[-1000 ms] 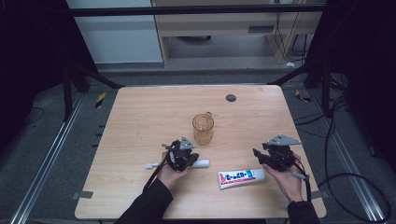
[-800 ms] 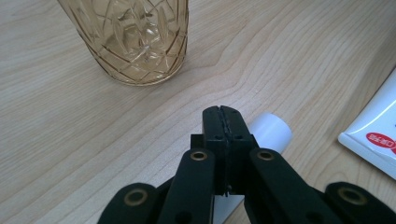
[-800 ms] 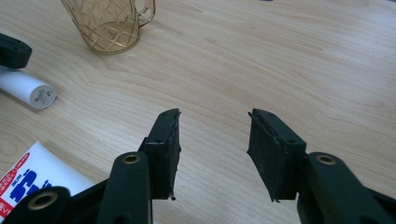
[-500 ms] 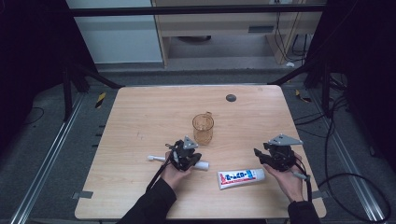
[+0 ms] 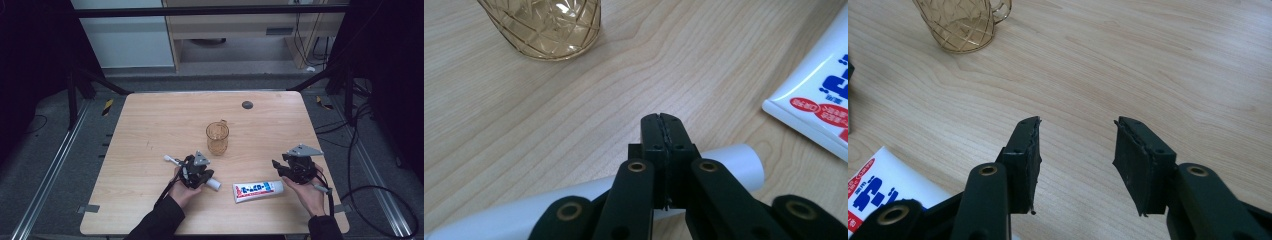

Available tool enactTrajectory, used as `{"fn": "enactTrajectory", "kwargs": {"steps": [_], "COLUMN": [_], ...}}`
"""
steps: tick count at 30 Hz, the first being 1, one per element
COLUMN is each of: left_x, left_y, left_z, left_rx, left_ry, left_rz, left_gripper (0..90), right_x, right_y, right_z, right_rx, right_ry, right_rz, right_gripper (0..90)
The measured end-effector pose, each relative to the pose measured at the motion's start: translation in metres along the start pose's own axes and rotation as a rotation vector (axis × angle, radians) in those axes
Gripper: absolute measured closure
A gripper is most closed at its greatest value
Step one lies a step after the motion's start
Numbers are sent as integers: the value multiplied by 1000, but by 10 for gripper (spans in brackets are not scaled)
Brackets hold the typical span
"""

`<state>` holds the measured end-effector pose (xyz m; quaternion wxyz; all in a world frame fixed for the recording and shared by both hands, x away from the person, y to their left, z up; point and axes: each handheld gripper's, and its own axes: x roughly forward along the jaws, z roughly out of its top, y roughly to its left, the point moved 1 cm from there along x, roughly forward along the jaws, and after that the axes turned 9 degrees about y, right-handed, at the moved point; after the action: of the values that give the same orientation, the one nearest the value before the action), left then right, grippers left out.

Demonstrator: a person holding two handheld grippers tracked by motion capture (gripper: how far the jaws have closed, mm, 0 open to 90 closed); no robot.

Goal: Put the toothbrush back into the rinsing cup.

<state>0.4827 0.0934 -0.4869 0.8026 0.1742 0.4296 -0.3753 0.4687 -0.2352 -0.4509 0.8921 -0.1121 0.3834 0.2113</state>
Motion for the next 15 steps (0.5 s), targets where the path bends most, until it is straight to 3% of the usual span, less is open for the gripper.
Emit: {"fn": "enactTrajectory", "kwargs": {"steps": [15], "left_x": [-9], "left_y": [-14], "left_z": [-10], "left_rx": [35], "left_ry": [5], "left_rz": [-24], "left_gripper": [899], "right_x": [0], "right_y": [0], "right_z": [-2], "right_rx": [-3], "right_ry": [9], "right_rz": [1], "right_gripper": [528]}}
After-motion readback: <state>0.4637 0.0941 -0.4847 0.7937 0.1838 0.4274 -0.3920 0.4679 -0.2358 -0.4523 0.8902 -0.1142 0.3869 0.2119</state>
